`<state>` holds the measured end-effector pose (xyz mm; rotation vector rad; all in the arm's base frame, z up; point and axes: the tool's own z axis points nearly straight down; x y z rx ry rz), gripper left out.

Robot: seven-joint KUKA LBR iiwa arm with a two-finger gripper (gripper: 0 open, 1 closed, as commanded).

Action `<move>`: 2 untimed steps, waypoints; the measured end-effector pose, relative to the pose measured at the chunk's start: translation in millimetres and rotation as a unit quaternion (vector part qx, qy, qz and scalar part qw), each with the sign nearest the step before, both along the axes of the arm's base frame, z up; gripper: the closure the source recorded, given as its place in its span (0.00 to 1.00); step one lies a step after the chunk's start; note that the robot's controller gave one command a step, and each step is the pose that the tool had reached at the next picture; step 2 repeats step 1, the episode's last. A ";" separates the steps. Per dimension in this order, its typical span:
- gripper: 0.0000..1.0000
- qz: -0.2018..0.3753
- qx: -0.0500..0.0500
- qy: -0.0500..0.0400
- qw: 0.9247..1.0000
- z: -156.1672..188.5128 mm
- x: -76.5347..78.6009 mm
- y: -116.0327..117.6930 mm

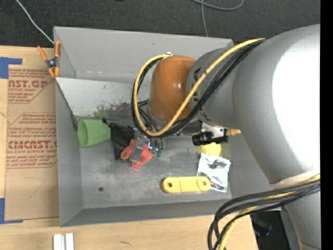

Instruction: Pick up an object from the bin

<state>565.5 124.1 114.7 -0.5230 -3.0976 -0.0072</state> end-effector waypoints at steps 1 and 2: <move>1.00 -0.022 -0.001 0.006 1.000 54.6 -12.6 -4.2; 1.00 -0.022 -0.001 0.006 1.000 54.6 -12.6 -4.2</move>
Offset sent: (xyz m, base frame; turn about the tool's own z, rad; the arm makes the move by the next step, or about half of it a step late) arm 0.0148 0.0218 -0.0447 0.0988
